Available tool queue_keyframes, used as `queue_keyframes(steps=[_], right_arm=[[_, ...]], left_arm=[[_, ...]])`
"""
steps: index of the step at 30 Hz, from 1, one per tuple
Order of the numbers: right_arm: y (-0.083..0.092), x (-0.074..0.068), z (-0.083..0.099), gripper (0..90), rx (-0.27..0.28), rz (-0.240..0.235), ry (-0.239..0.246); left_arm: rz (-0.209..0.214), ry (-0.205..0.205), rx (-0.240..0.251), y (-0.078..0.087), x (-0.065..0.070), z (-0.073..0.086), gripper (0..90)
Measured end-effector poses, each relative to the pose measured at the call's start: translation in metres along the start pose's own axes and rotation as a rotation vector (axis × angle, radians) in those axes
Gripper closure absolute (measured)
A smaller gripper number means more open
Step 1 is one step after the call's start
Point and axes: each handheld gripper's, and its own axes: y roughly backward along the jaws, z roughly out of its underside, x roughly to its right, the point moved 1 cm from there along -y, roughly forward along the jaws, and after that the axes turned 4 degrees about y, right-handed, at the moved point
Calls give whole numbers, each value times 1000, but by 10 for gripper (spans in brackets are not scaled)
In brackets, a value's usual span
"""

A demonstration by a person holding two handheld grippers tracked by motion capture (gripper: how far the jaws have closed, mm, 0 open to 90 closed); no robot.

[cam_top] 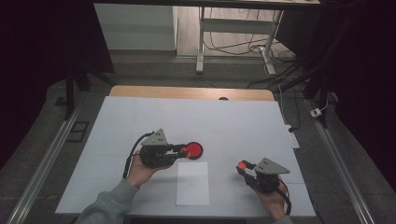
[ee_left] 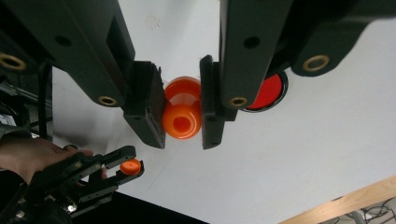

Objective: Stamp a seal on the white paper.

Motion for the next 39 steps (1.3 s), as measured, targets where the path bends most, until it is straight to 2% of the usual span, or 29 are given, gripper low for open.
queue_keyframes(steps=[7,24,39], right_arm=[[0,0,0,648,0,0,0],[1,1,0,647,6,-8,-6],[-2,0,0,648,1,-14,-7]], left_arm=[[28,-12,-15,-3,8,1,723],[45,-20,-73,-13,15,14,722],[60,-12,-114,-24,16,25,721]])
